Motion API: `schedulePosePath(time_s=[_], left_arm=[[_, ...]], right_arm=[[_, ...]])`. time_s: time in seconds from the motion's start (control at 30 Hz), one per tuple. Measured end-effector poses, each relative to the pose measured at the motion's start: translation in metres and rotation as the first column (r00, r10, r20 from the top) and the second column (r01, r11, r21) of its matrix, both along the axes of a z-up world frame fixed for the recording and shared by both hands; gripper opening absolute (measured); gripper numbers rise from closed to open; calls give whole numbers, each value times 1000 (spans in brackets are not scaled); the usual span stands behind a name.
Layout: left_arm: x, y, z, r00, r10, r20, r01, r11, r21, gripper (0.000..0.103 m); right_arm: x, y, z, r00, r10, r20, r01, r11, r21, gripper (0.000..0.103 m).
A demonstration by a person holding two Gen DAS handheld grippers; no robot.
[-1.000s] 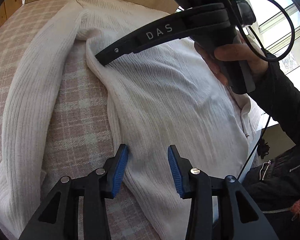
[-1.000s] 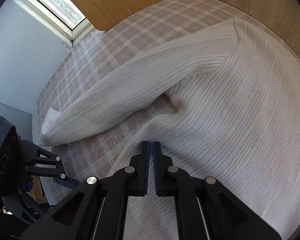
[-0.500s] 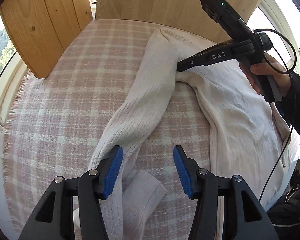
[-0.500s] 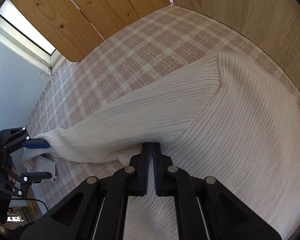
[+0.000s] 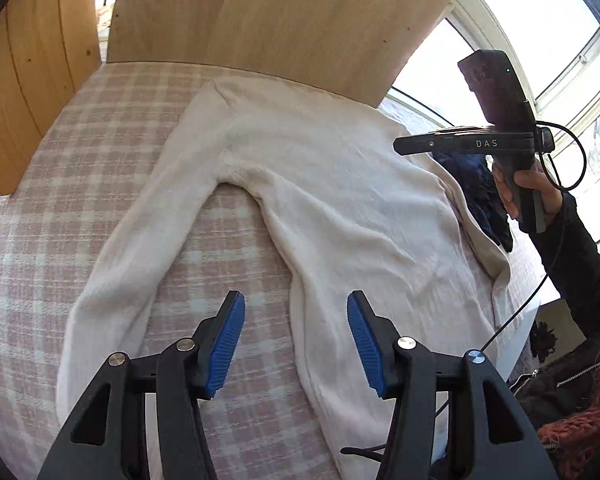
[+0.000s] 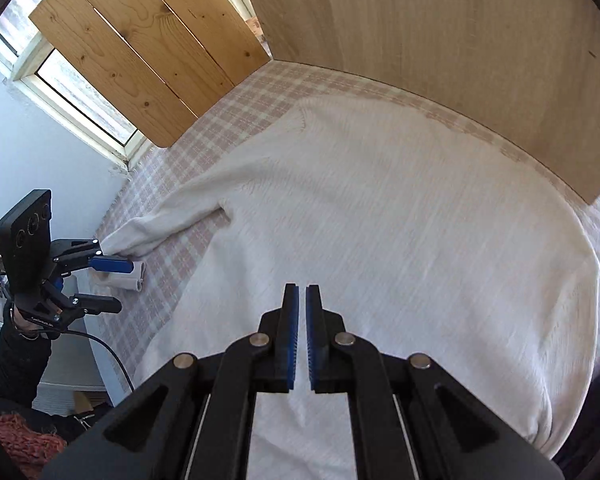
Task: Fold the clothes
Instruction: 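Open the right tool and lift it off the folded cardigan side, then grasp the cardigan sleeve cuff with the left tool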
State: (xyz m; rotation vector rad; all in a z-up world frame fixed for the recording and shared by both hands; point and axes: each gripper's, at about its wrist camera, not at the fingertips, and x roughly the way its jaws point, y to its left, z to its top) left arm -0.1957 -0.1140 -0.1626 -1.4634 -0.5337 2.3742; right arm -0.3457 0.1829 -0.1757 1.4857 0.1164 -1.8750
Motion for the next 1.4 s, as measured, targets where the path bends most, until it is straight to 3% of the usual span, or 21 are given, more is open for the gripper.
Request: schedulePosePath(time_s=[0.07,0.13,0.23,0.27,0.33,0.4,0.5,0.6,0.7,0.8,0.83,0.87,0.9,0.97,1.17,1.27,1.4], left_arm=[[-7,36,-13,994,-106,31,105,994,36,51],[-8,63,-29,982,-170,86,171,985,3,51],[-3,70,-41,978,-174,116,180,982,-47,51],[0,69,-42,979,-169,113,176,983,-51,50],[9,64,-41,980,-156,125,167,982,-87,49],[20,60,-39,980,-134,148,151,982,-114,49],[27,61,-26,987,-114,116,130,981,-141,50],[26,72,-21,991,-103,89,116,981,-153,50],[27,89,-30,984,-127,128,155,957,-245,51],[32,96,-39,983,-128,133,159,952,-263,62],[34,97,-39,985,-125,119,152,953,-260,66],[35,97,-38,987,-113,111,139,956,-257,66],[36,97,-36,990,-99,105,123,959,-254,66],[43,93,-26,994,-68,80,86,967,-240,66],[78,52,8,995,101,-5,-99,964,-247,66],[101,22,16,976,219,-15,-215,938,-272,66],[135,-19,18,923,383,-24,-374,885,-277,66]], right_arm=[[31,47,-13,994,-89,59,88,996,7,5],[59,75,-36,981,-147,126,147,989,16,5],[89,89,-68,972,-182,152,177,983,49,5],[97,93,-75,971,-191,145,184,981,54,0],[107,106,-74,970,-220,102,218,975,38,0],[112,121,-69,953,-282,113,281,959,32,0],[121,118,-52,952,-297,77,302,951,-65,3],[131,80,-59,978,-206,-36,208,974,84,3],[146,66,-64,982,-145,-125,168,965,202,4],[152,72,-66,974,-171,-147,197,963,186,8],[153,72,-67,972,-176,-157,203,964,174,10],[154,69,-67,974,-163,-159,190,967,169,24],[158,63,-68,978,-131,-163,159,972,174,58],[165,50,-70,983,-66,-172,98,978,184,103],[186,13,-70,973,117,-199,-75,976,206,103],[174,13,-22,940,93,-329,-51,990,133,103],[149,-1,48,867,23,-499,-19,1000,13,103]])
